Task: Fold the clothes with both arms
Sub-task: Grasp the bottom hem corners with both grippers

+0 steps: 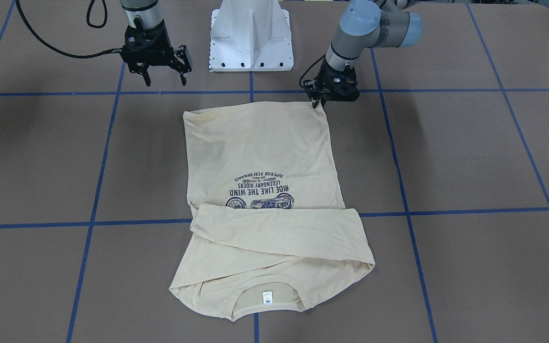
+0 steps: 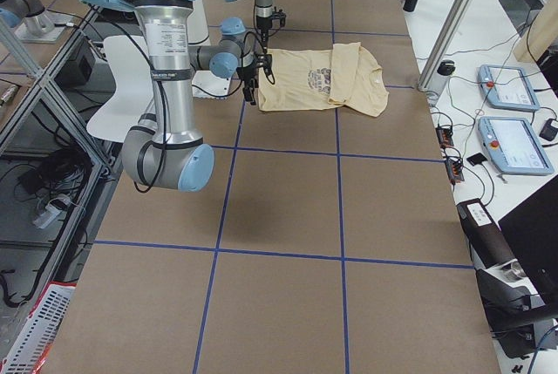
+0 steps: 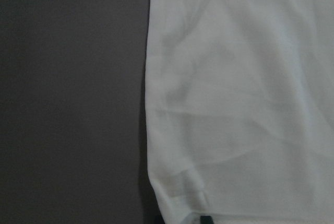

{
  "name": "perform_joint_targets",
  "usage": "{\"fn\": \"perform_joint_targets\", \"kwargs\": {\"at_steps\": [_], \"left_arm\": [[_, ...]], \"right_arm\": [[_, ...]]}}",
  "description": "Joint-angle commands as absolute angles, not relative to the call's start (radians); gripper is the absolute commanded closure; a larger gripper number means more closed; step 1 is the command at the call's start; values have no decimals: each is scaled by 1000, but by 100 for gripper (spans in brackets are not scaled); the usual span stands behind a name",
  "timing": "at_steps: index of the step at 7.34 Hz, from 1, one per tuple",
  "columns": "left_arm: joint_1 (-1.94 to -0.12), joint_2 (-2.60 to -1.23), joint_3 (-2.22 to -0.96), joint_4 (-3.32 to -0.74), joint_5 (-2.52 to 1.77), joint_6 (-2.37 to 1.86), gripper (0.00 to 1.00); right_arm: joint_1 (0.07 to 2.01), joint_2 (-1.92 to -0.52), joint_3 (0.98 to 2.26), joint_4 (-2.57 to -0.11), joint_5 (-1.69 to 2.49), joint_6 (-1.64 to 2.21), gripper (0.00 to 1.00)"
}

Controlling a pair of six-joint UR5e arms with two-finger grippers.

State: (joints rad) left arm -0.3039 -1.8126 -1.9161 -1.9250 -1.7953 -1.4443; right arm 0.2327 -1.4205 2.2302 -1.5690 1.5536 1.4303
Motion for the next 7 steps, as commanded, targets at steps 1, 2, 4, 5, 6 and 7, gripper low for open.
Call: {"fn": "perform_joint_targets", "kwargs": {"at_steps": [1, 2, 4, 5, 6, 7], "left_arm": [[-305, -1812, -1928, -1911, -1795, -1447, 100], [-305, -1813, -1928, -1911, -1795, -1447, 100], [-305, -1818, -1928, -1911, -1796, -1447, 100], [-305, -1818, -1928, -1911, -1796, -1447, 100], [-305, -1818, -1928, -1911, -1796, -1447, 100], [-305, -1819, -1930, -1911, -1798, -1447, 100]], "right_arm": [[232, -1420, 2188, -1560, 1552, 1431, 0], [219, -1420, 2162, -1554, 1548, 1428, 0], [209, -1417, 2082, -1420, 1530, 1433, 0], [203, -1408, 2059, -1399, 1504, 1431, 2], [202, -1373, 2039, -1399, 1490, 1433, 8], [202, -1340, 2007, -1399, 1462, 1440, 12]]}}
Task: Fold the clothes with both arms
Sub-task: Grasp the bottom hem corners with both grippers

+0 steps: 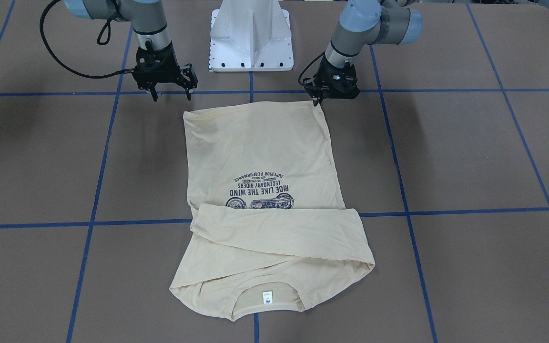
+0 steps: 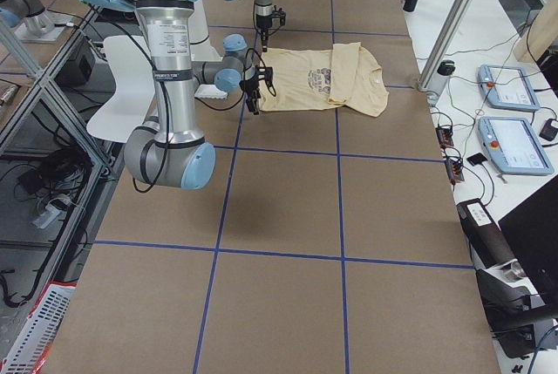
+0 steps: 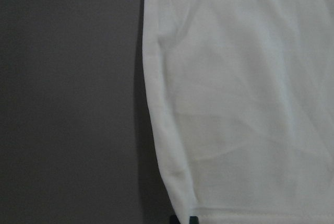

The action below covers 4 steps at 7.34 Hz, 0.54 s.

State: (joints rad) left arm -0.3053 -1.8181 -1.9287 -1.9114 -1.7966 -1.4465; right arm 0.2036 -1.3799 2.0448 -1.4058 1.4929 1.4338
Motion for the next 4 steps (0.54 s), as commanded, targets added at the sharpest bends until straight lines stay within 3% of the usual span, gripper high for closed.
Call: {"fn": "perform_joint_targets", "kwargs": {"at_steps": [1, 4], "left_arm": [[-305, -1819, -1930, -1913, -1798, -1447, 100], [-304, -1821, -1933, -1913, -1799, -1447, 100]], "right_arm": [[199, -1332, 1990, -1399, 1459, 1501, 21], [198, -1318, 1970, -1401, 1439, 1624, 37]]}}
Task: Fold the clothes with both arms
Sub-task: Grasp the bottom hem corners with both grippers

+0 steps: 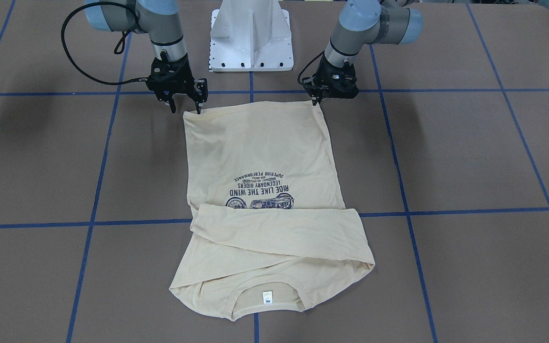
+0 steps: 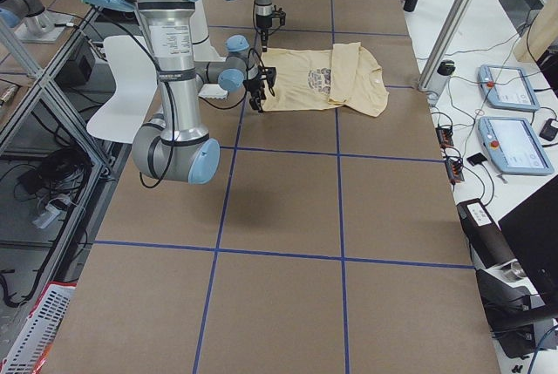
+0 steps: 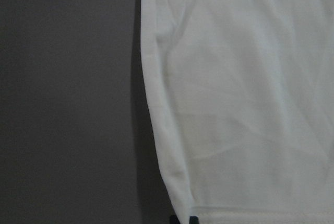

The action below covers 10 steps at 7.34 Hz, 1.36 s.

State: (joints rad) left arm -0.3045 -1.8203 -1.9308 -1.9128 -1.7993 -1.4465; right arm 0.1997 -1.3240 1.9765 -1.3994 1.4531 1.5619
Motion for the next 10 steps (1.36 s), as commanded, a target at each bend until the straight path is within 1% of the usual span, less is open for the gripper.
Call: {"fn": "perform_joint_targets", "kwargs": {"at_steps": [1, 2, 4, 8, 10], "left_arm": [[-305, -1819, -1939, -1913, -1801, -1447, 100], [-304, -1819, -1940, -1913, -1801, -1447, 100], [-304, -1819, -1942, -1913, -1801, -1448, 100], [-304, -1819, -1942, -1913, -1799, -1448, 100], [-304, -1819, -1942, -1913, -1801, -1448, 100]], "right_arm": [[198, -1307, 1964, -1407, 1436, 1658, 40], [198, -1302, 1959, -1408, 1428, 1687, 45], [201, -1289, 1954, -1411, 1422, 1698, 48], [207, -1289, 1967, -1425, 1422, 1706, 47], [216, -1290, 1959, -1425, 1422, 1706, 45]]}}
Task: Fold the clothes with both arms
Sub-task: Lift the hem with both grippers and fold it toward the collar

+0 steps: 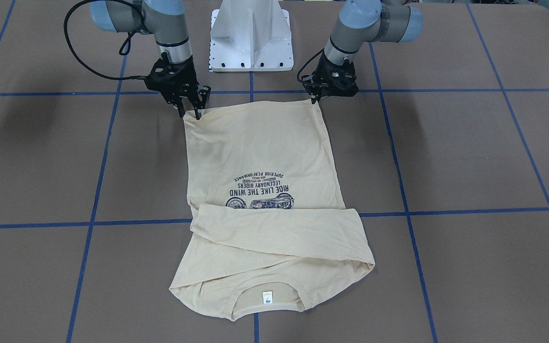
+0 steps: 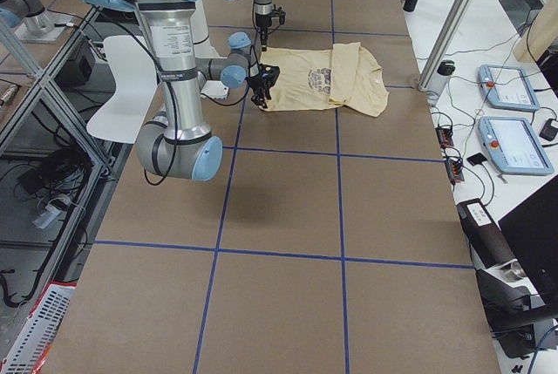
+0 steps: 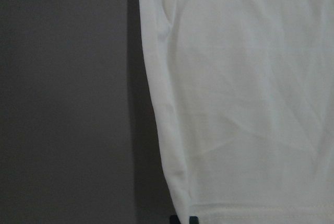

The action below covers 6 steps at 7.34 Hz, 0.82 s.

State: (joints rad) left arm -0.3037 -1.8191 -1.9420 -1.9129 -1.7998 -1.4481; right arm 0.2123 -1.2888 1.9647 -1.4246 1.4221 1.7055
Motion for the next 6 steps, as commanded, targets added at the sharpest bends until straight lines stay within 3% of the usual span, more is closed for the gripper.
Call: {"fn": "perform_joint_targets", "kwargs": {"at_steps": [1, 4, 5, 6], "left_arm": [[-304, -1819, -1942, -1913, -1801, -1448, 100], [-304, -1821, -1945, -1913, -1801, -1450, 100], [-304, -1821, -1947, -1913, -1801, -1448, 100], [-304, -1819, -1948, -1913, -1799, -1448, 100]], "right_arm": [[215, -1290, 1953, -1425, 1422, 1706, 42], [210, -1289, 1931, -1428, 1422, 1706, 39], [206, -1281, 1939, -1478, 1422, 1706, 42], [206, -1254, 1942, -1509, 1422, 1707, 56]]}}
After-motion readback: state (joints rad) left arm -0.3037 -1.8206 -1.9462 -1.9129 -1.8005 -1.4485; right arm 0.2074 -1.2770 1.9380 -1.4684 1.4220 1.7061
